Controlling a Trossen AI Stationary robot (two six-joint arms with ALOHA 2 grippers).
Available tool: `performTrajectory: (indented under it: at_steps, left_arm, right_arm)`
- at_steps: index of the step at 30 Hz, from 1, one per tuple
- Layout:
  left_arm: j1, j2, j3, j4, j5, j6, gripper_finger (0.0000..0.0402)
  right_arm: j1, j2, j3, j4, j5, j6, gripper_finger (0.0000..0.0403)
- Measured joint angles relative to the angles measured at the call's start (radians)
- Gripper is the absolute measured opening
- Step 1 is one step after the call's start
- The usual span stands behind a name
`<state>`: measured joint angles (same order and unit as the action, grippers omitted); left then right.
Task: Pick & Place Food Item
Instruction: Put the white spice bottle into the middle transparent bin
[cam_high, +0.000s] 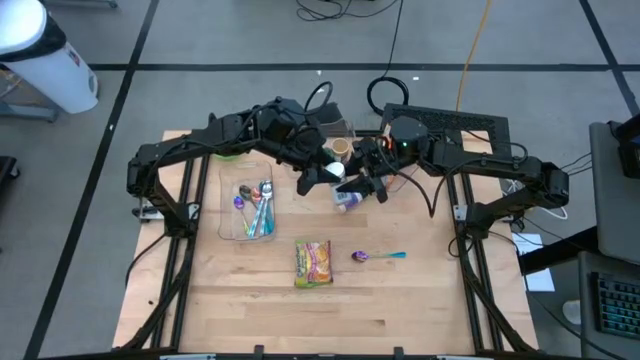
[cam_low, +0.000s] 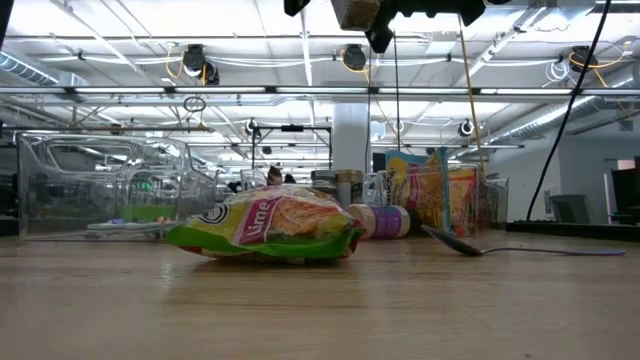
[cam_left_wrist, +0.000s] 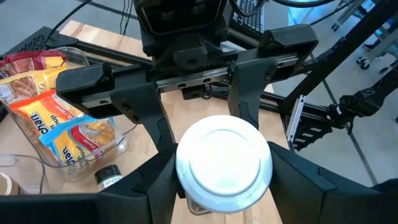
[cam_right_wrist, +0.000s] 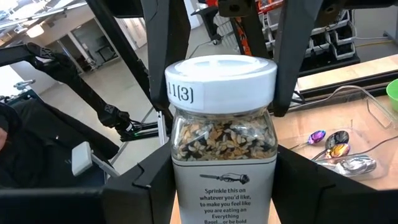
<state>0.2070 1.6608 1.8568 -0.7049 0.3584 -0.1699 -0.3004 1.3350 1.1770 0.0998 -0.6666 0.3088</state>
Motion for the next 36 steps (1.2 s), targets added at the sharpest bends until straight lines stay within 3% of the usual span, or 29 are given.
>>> performTrajectory:
  at_steps: [2, 7, 11, 23, 36]
  left_arm:
    - [0.000, 0.000, 0.000, 0.004, 0.001, 0.003, 0.0212]
    - [0.002, 0.000, 0.000, 0.005, 0.015, 0.046, 0.0212]
    - [0.005, 0.000, 0.000, 0.004, 0.008, 0.053, 0.0212]
    - [0.070, -0.051, -0.001, -0.031, -0.031, 0.068, 0.0212]
    - [0.168, -0.099, -0.020, -0.299, -0.330, 0.128, 0.0212]
  right_arm:
    - [0.000, 0.000, 0.000, 0.001, 0.000, 0.000, 0.0196]
    - [0.001, -0.001, 0.000, 0.009, -0.020, 0.026, 0.0276]
    - [0.001, -0.005, 0.000, 0.005, -0.018, 0.024, 0.0308]
    - [-0.123, -0.084, 0.000, -0.013, -0.019, -0.007, 0.0305]
    - [-0.243, -0.162, 0.000, -0.137, 0.036, -0.029, 0.0301]
